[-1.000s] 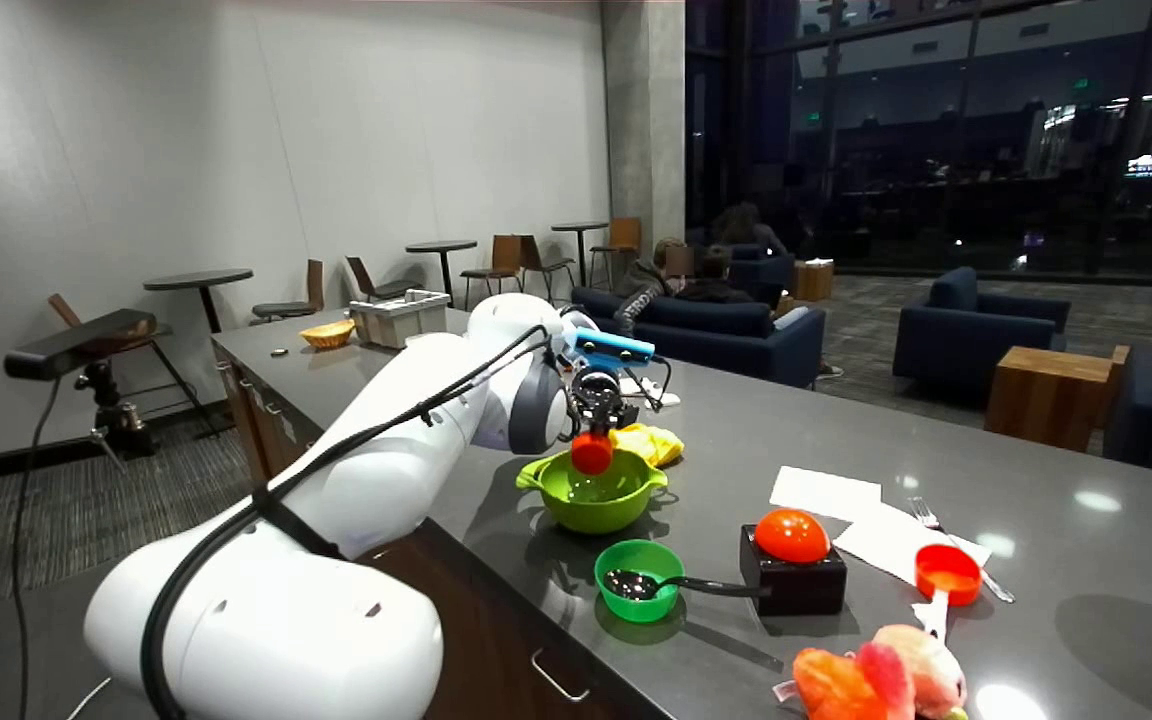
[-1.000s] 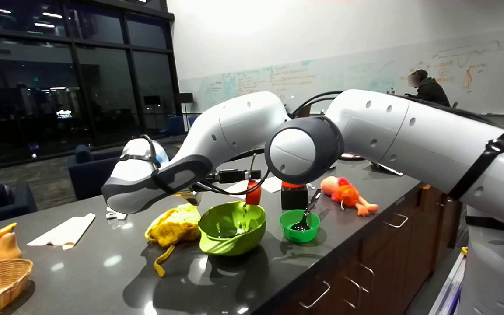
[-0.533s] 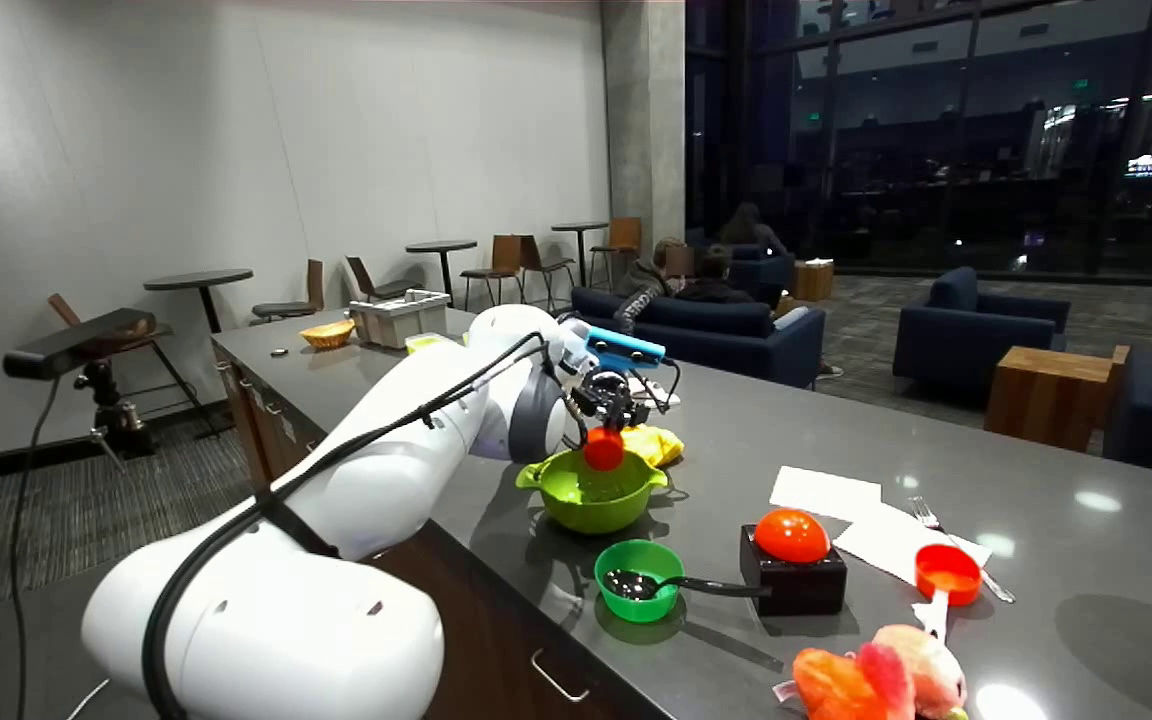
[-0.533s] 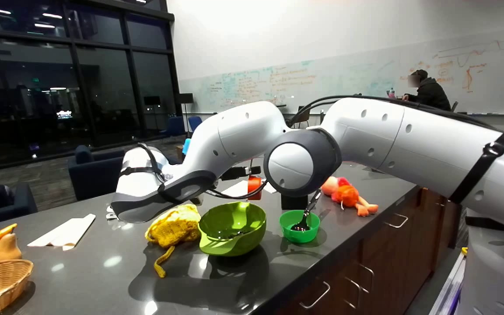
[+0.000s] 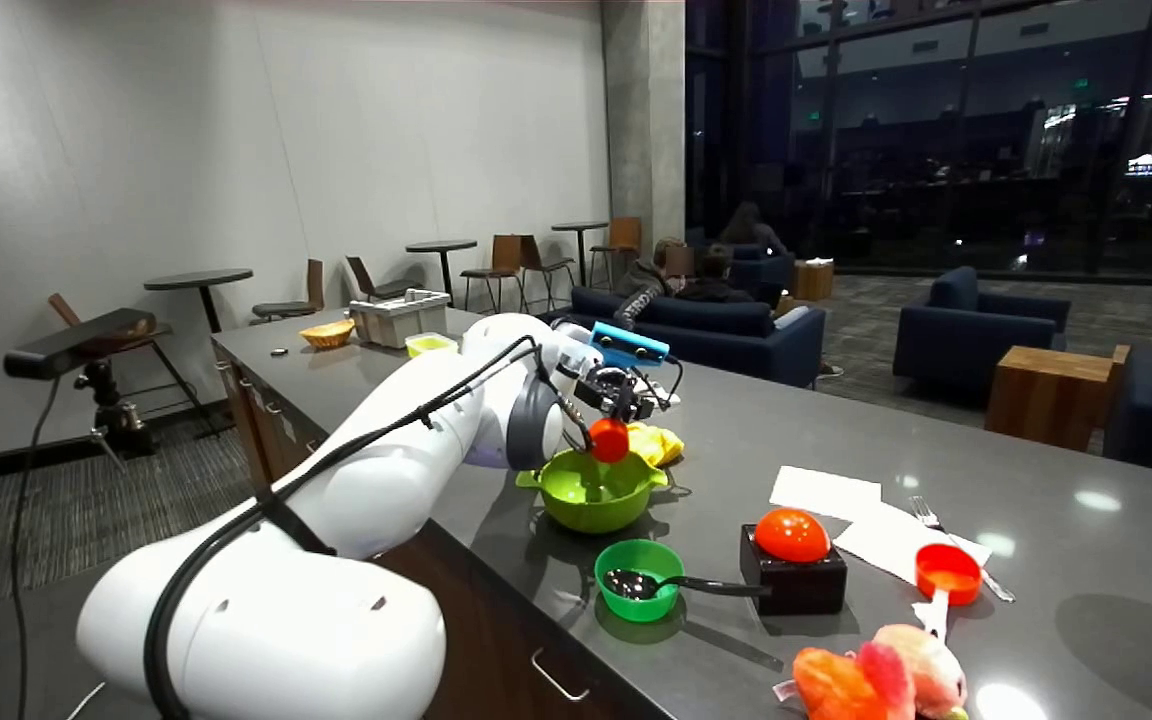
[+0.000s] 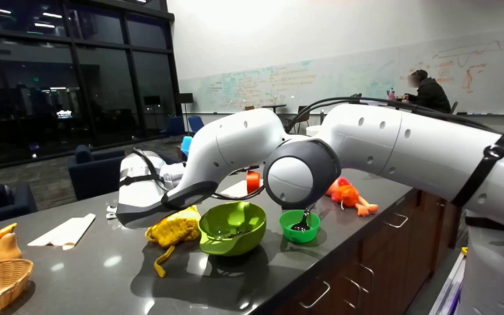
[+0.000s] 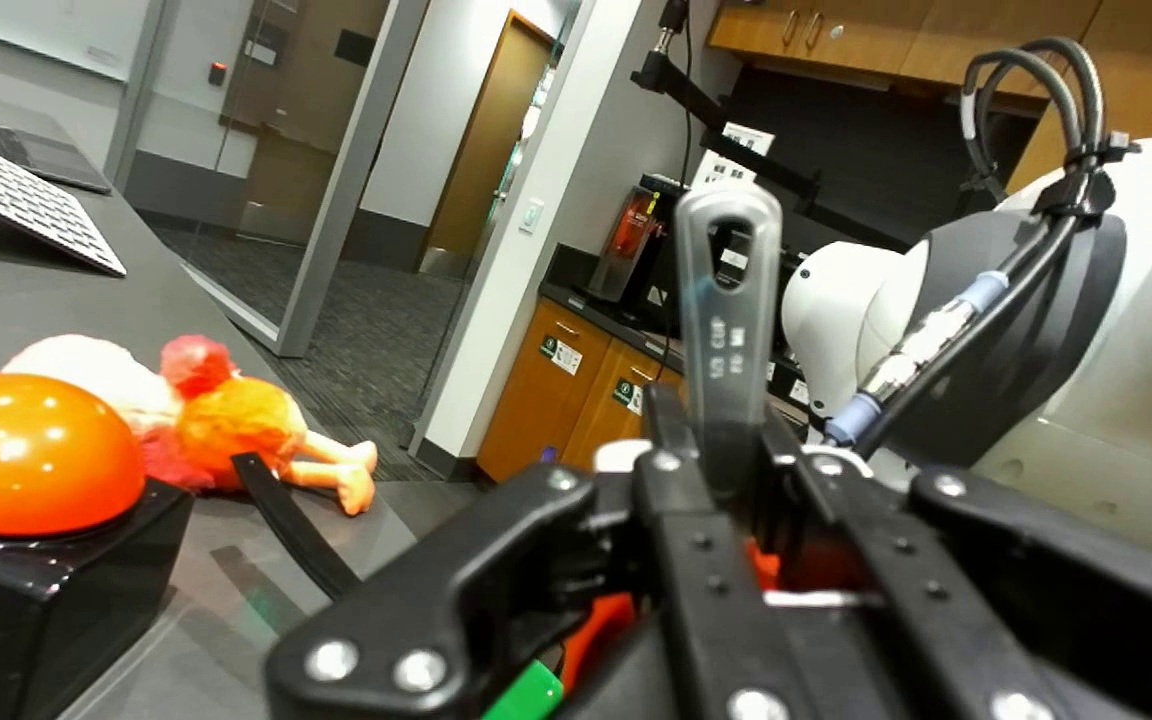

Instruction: Empty the contents of the smaller measuring cup into the green bowl

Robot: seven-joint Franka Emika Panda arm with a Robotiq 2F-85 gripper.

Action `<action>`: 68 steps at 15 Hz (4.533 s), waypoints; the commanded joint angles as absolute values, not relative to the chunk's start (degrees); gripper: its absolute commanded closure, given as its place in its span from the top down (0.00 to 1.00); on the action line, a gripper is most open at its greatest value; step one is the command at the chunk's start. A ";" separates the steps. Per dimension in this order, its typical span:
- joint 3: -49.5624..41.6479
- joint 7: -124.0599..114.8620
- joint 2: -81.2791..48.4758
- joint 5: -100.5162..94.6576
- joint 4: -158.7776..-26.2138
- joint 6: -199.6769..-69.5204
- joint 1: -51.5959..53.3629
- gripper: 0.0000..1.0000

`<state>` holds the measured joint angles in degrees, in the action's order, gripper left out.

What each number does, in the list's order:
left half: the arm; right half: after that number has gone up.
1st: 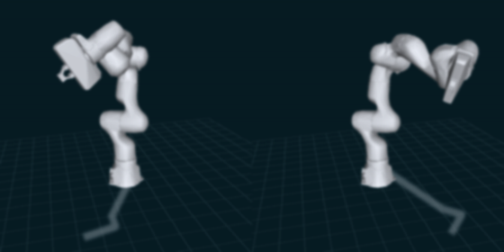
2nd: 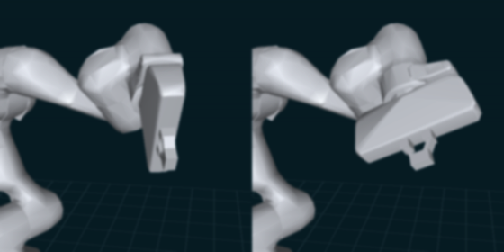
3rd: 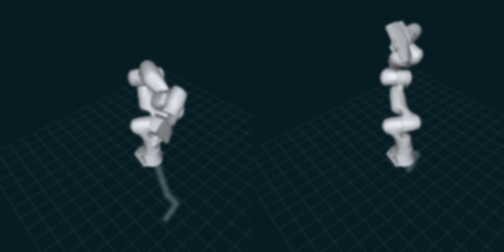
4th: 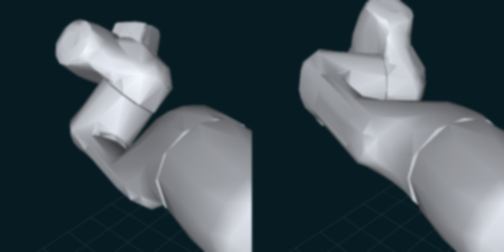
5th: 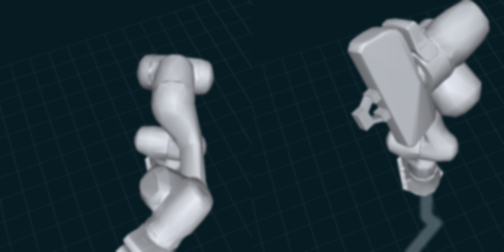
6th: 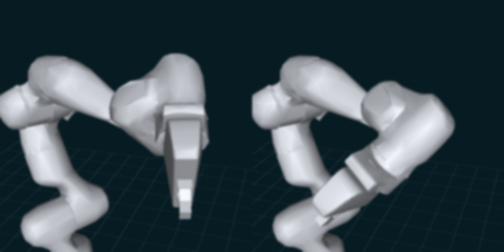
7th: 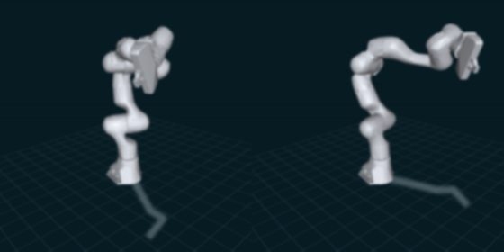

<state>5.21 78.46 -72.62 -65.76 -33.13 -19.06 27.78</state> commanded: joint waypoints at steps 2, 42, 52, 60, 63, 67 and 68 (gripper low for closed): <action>2.73 84.63 -74.98 -68.44 -28.63 -17.48 29.20 0.04; 2.08 62.28 -67.98 -18.30 -22.47 -48.55 22.93 0.04; 1.03 58.48 -63.67 -16.09 -23.07 -57.08 20.47 0.04; -0.48 57.39 -66.14 -16.64 -21.22 -69.17 18.13 0.04; -0.39 57.41 -67.54 -15.78 -20.40 -73.38 15.94 0.04; -0.08 57.72 -69.15 -14.23 -20.48 -77.96 13.05 0.04; 0.03 57.84 -69.59 -13.66 -20.40 -79.18 12.34 0.04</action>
<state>0.36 58.04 -68.36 -16.11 -21.51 -76.45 13.90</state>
